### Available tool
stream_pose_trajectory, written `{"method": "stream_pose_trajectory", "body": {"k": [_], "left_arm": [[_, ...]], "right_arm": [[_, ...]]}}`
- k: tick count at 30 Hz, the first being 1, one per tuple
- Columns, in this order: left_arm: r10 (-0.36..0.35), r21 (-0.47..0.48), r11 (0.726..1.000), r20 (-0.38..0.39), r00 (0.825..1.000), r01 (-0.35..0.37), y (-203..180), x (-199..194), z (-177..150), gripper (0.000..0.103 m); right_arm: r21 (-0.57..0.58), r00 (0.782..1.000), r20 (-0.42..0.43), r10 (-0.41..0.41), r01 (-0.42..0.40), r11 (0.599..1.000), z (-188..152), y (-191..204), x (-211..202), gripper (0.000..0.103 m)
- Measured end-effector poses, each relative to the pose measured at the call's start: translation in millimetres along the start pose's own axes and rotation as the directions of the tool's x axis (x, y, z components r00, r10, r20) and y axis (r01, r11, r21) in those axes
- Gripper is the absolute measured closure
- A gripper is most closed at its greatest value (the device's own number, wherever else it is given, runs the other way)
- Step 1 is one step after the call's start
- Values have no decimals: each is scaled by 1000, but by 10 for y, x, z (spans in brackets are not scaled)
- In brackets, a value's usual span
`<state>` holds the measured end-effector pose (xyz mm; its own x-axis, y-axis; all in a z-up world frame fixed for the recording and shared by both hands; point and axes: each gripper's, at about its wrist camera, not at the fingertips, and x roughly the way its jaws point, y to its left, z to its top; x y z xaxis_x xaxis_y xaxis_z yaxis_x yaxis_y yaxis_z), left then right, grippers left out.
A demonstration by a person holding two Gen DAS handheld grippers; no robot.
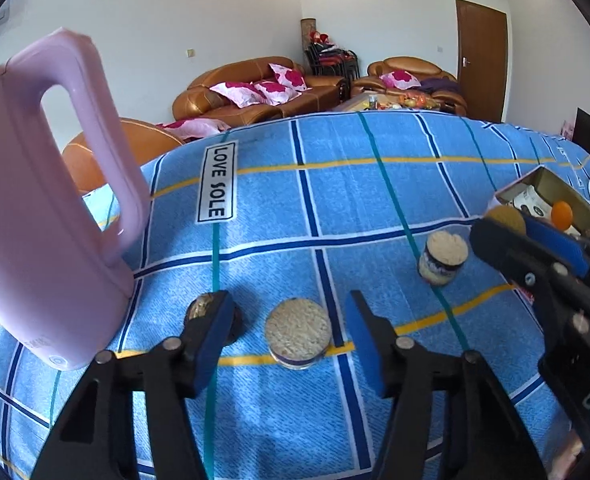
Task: Organize fruits
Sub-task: 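Grasp a brown kiwi with the right tool while the left tool grasps a beige-lidded jar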
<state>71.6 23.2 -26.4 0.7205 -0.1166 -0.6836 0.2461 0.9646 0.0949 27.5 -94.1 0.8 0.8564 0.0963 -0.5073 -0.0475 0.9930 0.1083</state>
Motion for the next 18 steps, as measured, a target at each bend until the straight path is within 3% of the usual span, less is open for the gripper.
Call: {"method": "stream_pose_trajectory", "body": {"k": [3, 6, 9, 12, 15, 18], "left_arm": [[-12, -33, 999, -51, 999, 11, 66, 85, -4, 43], [-13, -30, 999, -46, 999, 12, 60, 80, -16, 48], [-49, -29, 998, -55, 997, 47, 49, 101, -22, 68], [-35, -35, 999, -48, 998, 33, 48, 81, -32, 68], [-6, -47, 999, -2, 1000, 5, 64, -7, -33, 68], [41, -60, 998, 100, 994, -35, 72, -180, -22, 68]], "right_arm": [[-13, 1000, -4, 2, -2, 1000, -7, 20, 11, 73], [-16, 1000, -7, -1, 1, 1000, -7, 26, 10, 73], [-18, 1000, -8, -4, 4, 1000, -18, 33, 7, 73], [-25, 1000, 0, -11, 11, 1000, -17, 49, -4, 73], [-36, 1000, 19, -17, 18, 999, -24, 75, -42, 73], [-58, 996, 86, -37, 42, 997, -29, 115, -158, 73]]}}
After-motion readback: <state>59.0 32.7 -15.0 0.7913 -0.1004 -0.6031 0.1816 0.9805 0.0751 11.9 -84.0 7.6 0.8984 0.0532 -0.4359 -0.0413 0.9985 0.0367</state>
